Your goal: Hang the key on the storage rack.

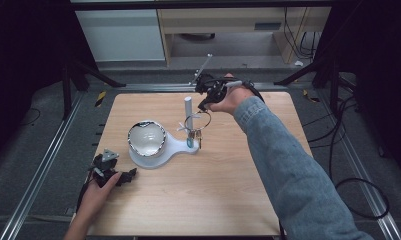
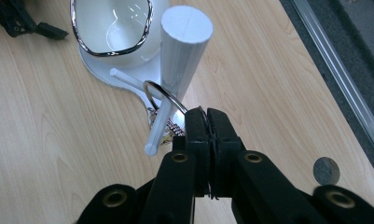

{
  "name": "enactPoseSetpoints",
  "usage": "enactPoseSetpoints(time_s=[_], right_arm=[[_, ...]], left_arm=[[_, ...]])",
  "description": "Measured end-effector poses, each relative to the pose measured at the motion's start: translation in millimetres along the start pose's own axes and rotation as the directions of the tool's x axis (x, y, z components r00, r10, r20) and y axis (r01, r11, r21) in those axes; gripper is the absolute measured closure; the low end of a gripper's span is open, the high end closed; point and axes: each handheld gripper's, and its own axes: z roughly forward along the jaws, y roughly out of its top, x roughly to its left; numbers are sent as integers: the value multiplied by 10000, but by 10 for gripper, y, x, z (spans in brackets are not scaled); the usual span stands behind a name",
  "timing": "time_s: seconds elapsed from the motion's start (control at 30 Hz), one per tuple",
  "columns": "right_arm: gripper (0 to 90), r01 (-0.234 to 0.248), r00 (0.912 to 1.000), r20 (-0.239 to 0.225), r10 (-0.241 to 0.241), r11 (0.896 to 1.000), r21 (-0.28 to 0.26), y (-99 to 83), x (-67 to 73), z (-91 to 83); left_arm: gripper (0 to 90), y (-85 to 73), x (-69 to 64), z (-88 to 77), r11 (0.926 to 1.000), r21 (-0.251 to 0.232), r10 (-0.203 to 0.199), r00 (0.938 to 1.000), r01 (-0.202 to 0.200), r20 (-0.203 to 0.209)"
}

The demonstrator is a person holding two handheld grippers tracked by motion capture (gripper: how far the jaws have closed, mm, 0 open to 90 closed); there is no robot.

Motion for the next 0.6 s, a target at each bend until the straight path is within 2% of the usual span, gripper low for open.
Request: enactPoseSetpoints(time_s=[0.23, 0.4, 0.6], right_arm=[[869, -249, 9996, 89, 249, 9997, -71, -33, -46, -3], [848, -260, 9996, 65, 260, 9996, -63, -43, -74, 1], [750, -477, 9984, 294, 479, 9988, -94, -103, -126, -1]], left_arm=[[0, 0, -1, 0, 10000, 0, -6, 10000, 6, 2], [0, 0, 0, 0, 10000, 1, -1, 10000, 1, 5], [0, 0, 0, 0, 10000, 2, -1, 10000, 1, 5]])
